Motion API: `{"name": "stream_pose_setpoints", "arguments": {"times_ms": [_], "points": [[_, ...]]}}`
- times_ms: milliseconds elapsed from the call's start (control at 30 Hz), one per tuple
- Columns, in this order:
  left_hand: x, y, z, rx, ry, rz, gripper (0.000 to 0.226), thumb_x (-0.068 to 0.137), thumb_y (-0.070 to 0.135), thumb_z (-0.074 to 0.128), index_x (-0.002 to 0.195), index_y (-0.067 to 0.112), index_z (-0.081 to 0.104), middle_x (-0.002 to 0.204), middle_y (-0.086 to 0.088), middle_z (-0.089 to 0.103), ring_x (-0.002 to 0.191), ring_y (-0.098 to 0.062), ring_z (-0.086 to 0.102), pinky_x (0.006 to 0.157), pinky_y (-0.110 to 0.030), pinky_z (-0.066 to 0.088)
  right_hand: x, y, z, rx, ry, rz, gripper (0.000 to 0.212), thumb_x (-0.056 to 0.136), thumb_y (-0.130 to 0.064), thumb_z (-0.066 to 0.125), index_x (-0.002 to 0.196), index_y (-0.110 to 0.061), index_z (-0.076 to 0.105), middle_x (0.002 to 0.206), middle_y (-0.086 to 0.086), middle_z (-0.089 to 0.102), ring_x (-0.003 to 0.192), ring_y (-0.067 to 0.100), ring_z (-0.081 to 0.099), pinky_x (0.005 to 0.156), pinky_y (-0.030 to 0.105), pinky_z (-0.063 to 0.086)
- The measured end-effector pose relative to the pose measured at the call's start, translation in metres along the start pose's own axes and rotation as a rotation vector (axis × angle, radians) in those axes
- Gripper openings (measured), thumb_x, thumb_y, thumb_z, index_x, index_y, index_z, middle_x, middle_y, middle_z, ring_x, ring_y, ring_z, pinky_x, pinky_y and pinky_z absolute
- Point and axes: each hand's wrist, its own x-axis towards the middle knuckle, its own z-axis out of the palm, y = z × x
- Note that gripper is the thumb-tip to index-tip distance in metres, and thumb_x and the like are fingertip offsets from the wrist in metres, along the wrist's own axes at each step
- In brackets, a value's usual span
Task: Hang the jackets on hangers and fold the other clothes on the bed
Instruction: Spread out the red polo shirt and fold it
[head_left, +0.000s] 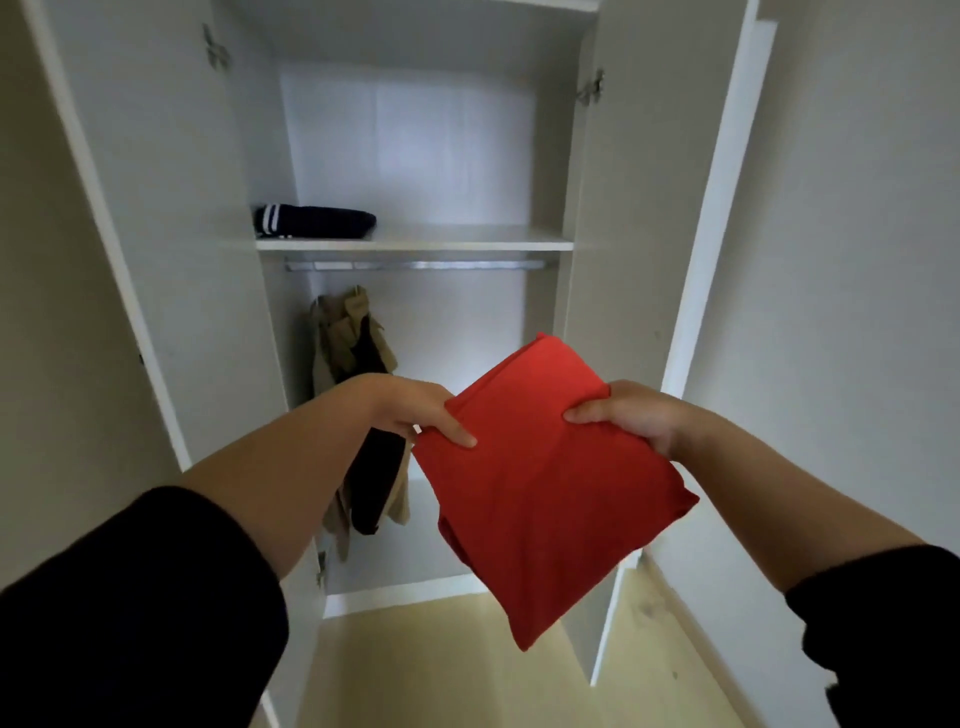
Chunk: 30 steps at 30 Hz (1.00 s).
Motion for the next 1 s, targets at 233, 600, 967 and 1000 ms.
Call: {"name": "stream_pose_setpoints", "arguments": {"times_ms": [233, 600, 967, 1000], "points": [[0.070, -0.059, -0.119, -0.043, 0.247, -0.012, 0.041, 0.078, 0.023, 0.076, 0.117, 0.015, 0.066, 0.111, 0.001, 0.070, 0.103, -0.018, 0.066, 0.100, -0.035, 0.048, 0.179, -0.038, 0.020, -0.033, -0.079, -0.064, 0.015, 0.082, -0.012, 0.073, 0.096, -0.015, 0.069, 0.088, 0.006, 0.075, 0.081, 0.023, 0.072, 0.078, 0.036, 0.057], [0.171, -0.110, -0.361, -0.289, 0.647, 0.191, 0.007, 0.083, 0.029, 0.071, 0.090, 0.031, 0.071, 0.087, 0.008, 0.074, 0.078, -0.009, 0.071, 0.063, -0.019, 0.053, 0.435, -0.122, 0.041, 0.255, -0.045, -0.061, 0.037, 0.084, -0.010, 0.069, 0.119, -0.003, 0.061, 0.108, 0.019, 0.069, 0.101, 0.036, 0.066, 0.094, 0.049, 0.050], [0.231, -0.068, -0.531, -0.246, 0.856, 0.209, 0.030, 0.083, 0.037, 0.070, 0.106, 0.018, 0.067, 0.092, 0.001, 0.070, 0.073, -0.009, 0.069, 0.056, -0.020, 0.053, 0.603, -0.224, -0.005, 0.423, -0.235, -0.152, 0.038, 0.067, -0.017, 0.069, 0.104, -0.006, 0.067, 0.090, 0.013, 0.074, 0.075, 0.025, 0.072, 0.061, 0.034, 0.058], [0.240, -0.058, -0.548, -0.231, 0.935, 0.221, 0.038, 0.083, 0.036, 0.071, 0.116, 0.016, 0.064, 0.103, -0.002, 0.068, 0.082, -0.012, 0.067, 0.062, -0.024, 0.054, 0.619, -0.236, -0.014, 0.442, -0.218, -0.166, 0.036, 0.069, -0.016, 0.068, 0.103, -0.007, 0.067, 0.087, 0.012, 0.074, 0.072, 0.024, 0.072, 0.057, 0.033, 0.058]]}}
